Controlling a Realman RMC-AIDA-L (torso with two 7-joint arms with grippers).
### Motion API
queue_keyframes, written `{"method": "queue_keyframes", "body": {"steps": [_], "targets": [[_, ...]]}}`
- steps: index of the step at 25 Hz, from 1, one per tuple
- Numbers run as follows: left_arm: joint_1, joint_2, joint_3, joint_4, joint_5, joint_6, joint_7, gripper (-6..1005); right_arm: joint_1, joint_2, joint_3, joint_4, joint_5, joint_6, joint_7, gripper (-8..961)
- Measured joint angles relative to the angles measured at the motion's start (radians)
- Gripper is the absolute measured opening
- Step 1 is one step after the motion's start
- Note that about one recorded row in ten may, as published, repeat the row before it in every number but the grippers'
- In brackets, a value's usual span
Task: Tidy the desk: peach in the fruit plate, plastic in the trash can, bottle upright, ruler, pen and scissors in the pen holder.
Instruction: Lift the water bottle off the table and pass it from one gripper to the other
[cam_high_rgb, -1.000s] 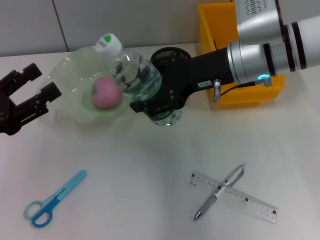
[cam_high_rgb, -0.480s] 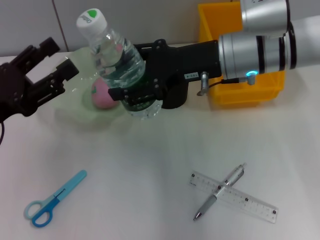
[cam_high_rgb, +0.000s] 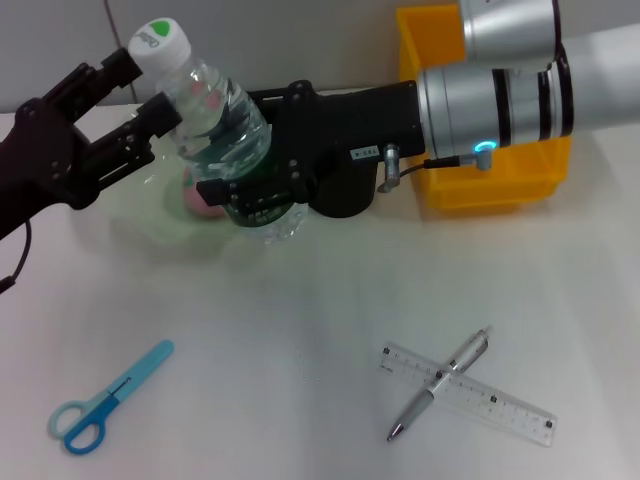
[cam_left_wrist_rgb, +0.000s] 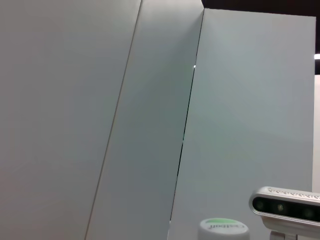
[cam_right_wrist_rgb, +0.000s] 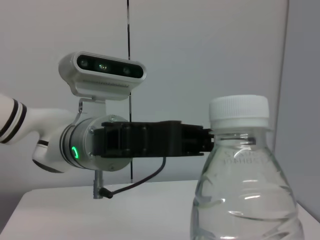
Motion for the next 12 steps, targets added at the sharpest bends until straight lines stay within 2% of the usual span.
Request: {"method": "queue_keyframes", "body": {"steps": [12], "targets": [[-0.013,-0.001,-0.002,-0.008,-0.001,-0.011,0.015,828,0.016,0.001,-0.003,0.027,0.001,-0.006,-0.008,768]]}}
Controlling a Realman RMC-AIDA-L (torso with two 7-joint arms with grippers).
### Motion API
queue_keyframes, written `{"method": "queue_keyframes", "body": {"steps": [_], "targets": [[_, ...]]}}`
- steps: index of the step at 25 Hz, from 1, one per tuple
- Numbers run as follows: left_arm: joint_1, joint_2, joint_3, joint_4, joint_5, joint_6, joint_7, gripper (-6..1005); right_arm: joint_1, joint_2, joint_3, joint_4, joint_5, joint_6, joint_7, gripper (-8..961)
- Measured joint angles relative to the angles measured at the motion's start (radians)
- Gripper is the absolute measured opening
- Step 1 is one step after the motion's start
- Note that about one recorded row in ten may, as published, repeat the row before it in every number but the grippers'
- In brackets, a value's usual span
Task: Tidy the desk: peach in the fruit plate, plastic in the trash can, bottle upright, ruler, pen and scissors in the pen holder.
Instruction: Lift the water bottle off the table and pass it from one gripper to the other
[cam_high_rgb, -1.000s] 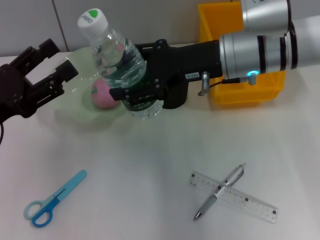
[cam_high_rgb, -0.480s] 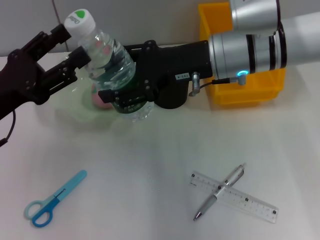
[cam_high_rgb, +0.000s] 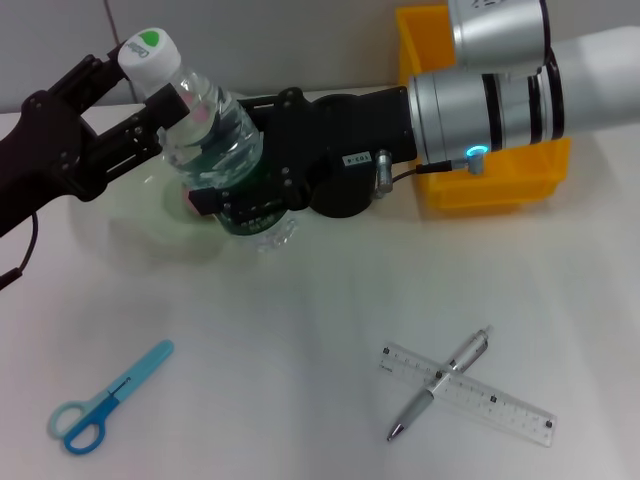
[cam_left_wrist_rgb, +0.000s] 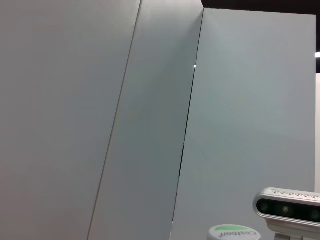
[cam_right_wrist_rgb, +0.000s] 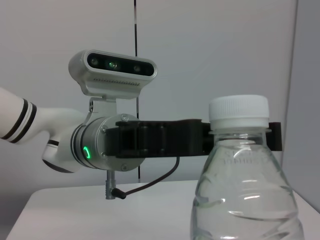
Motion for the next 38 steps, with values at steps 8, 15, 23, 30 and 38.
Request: {"method": "queue_keyframes", "body": {"steps": [8,15,23,30,38], "targets": [[-0.005,0.0,0.0,-0.009,0.0,-0.005,0.0,827,0.006,0.0,-0.01,0.003,0.0,-0.001,0.0,769],[-0.005,0.001,0.002,-0.009,0.0,-0.006,0.0,826,0.006,0.0,-0.012,0.003,0.0,0.0,0.0,769],[-0.005,0.001,0.004,-0.008,0.0,-0.006,0.0,826,0.006,0.001,-0.012,0.003,0.0,0.0,0.0,769],[-0.006,0.001,0.004,-0.008,0.0,-0.007,0.0,825,0.006,0.002,-0.02,0.003,0.008,0.0,0.0,768],[-0.007,0.001,0.002,-0.008,0.0,-0.003,0.0,824,0.006,0.002,-0.021,0.003,0.011,0.0,0.0,768]]}}
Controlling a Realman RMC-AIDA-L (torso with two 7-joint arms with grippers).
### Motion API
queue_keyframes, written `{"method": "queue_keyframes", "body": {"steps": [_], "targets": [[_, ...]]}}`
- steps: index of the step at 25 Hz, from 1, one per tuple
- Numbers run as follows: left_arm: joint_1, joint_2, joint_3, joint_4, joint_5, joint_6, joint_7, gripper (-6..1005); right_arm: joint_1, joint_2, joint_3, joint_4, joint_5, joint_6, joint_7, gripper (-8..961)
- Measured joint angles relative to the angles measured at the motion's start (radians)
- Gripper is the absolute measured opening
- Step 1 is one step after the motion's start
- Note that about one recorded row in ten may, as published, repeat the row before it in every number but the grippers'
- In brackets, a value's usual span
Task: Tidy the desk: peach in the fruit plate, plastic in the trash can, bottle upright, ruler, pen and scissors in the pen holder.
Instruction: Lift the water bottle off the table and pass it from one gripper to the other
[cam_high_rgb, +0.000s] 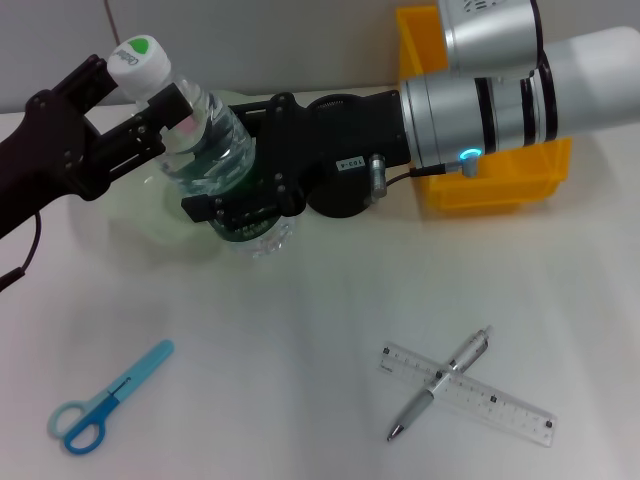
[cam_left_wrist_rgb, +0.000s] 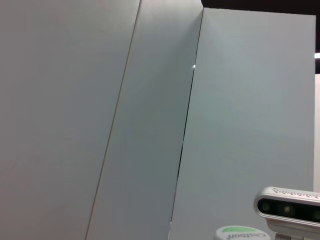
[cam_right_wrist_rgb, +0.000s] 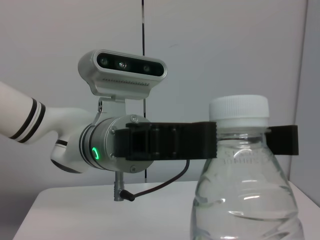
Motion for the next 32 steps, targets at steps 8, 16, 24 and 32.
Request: {"method": "queue_keyframes", "body": {"steps": [8,16,24,32], "targets": [[0.0,0.0,0.001,0.0,0.0,0.004,0.0,823,0.0,0.0,0.0,0.0,0.0,0.0,0.0,768],[0.0,0.0,0.003,0.0,0.0,0.004,0.003,822,0.0,0.0,-0.002,0.0,0.0,-0.002,0.0,768],[0.0,-0.002,0.003,0.0,0.0,0.004,0.012,722,0.0,0.0,-0.003,0.0,0.0,-0.002,0.0,769],[-0.003,-0.002,0.001,-0.002,0.0,0.004,0.012,623,0.0,0.0,-0.005,0.003,0.0,-0.002,0.0,769]]}}
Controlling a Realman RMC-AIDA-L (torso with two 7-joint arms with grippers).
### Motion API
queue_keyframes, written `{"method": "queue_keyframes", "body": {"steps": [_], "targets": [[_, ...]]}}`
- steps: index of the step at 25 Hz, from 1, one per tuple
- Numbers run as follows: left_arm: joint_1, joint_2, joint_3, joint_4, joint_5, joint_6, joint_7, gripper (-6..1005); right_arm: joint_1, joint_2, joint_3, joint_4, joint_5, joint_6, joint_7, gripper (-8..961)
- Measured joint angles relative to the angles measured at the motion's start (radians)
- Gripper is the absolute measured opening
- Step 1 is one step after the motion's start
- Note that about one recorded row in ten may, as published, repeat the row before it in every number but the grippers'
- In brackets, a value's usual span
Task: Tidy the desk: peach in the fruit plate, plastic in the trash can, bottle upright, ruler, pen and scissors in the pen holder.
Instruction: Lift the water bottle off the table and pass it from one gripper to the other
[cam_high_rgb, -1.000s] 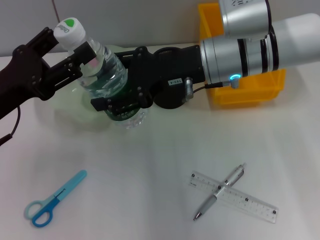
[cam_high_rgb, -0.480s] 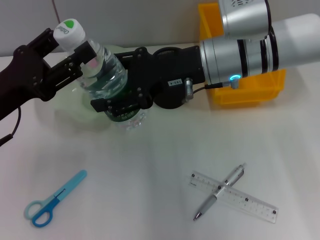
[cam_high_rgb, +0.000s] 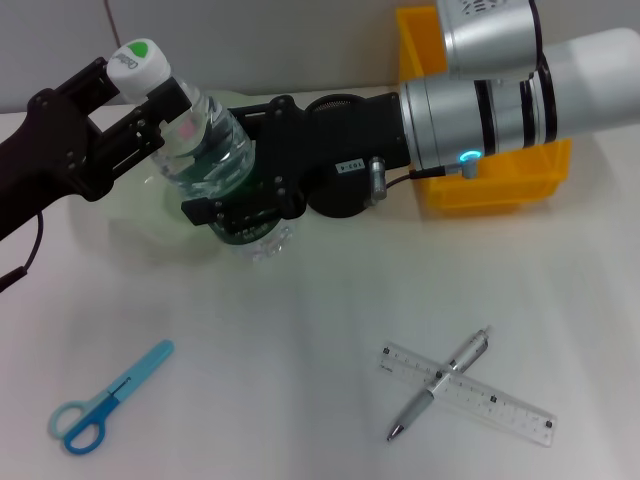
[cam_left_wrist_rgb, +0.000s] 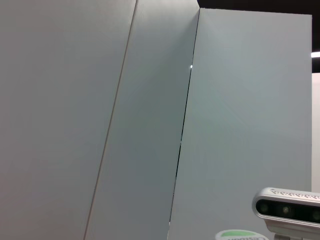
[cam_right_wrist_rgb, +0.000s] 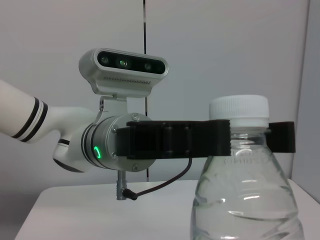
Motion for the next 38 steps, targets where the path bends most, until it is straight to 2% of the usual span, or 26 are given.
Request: {"method": "queue_keyframes", "body": {"steps": [6,11,22,38], "targets": [[-0.005,0.0,0.004,0.0,0.0,0.0,0.0,616,0.0,0.0,-0.002,0.001,0.0,0.0,0.0,769],[-0.005,0.0,0.004,0.0,0.0,0.002,0.0,517,0.0,0.0,-0.007,0.001,0.0,0.0,0.0,769],[-0.005,0.002,0.004,0.0,0.001,0.003,-0.004,450,0.001,0.0,-0.009,0.001,0.002,0.0,0.0,769],[-0.001,0.005,0.006,0.0,0.001,0.005,-0.014,449,0.002,0.0,-0.01,0.0,0.013,-0.002,0.004,768]]}}
